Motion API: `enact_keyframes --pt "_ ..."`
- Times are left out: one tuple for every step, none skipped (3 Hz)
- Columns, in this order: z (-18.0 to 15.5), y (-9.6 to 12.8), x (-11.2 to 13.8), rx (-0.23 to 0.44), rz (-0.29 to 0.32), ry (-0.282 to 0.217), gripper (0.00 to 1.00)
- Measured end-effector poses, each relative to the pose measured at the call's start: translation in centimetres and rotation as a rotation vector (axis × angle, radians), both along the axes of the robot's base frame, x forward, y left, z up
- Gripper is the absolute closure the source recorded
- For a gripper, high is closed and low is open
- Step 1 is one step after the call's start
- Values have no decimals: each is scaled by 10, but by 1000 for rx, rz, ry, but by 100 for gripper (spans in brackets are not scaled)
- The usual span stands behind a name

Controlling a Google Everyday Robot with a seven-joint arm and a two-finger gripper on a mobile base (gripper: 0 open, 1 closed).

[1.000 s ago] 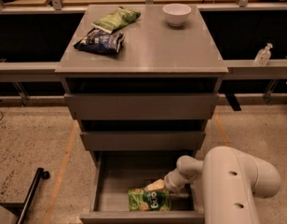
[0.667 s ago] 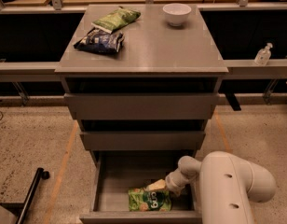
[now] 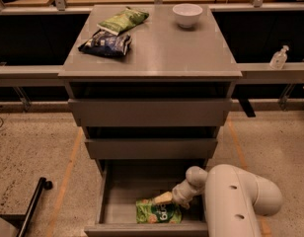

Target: Pick green rice chip bag from bottom drawer and place on counter

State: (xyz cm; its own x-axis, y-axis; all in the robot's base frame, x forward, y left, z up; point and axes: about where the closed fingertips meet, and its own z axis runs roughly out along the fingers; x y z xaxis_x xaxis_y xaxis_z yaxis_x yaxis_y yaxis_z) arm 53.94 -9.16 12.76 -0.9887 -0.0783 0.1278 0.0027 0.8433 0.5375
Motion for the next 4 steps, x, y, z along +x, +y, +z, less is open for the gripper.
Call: enact_keyframes --pt "3 0 0 0 0 0 15" --pt "4 2 -1 0 2 6 38" --pt "4 2 -1 0 2 6 62" --pt "-18 14 -7 0 12 60 84"
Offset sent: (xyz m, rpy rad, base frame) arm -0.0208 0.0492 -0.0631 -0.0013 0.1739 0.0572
